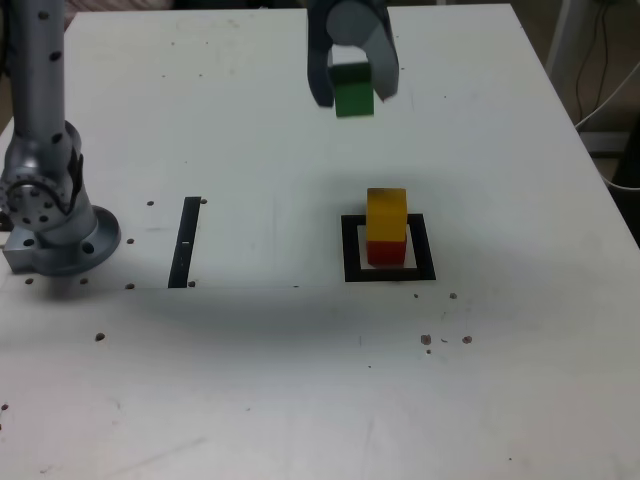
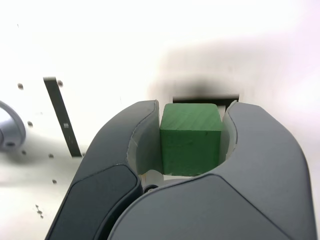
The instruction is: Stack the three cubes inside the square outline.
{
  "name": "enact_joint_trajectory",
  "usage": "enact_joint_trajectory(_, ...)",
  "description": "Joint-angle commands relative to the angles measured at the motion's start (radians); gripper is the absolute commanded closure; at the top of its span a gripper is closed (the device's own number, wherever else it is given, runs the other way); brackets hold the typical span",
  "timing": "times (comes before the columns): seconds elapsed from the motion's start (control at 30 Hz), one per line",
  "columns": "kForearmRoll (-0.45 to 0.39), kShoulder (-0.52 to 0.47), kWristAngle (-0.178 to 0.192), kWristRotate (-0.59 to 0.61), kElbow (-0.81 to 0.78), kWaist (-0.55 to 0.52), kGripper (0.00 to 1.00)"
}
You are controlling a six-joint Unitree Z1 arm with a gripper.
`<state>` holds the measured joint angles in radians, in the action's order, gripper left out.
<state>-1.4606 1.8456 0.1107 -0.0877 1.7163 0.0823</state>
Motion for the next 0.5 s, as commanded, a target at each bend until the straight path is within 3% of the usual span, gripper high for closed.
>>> enact_joint_trajectory(0.0, -0.006, 0.002, 0.001, 0.039, 0.003, -0.048, 0.81)
enact_joint_trajectory(0.2, -0.016, 0.024, -0.019, 0.152, -0.014, -0.166, 0.81)
enact_joint_trajectory(0.47, -0.017, 0.076, -0.041, 0.203, 0.02, -0.243, 0.81)
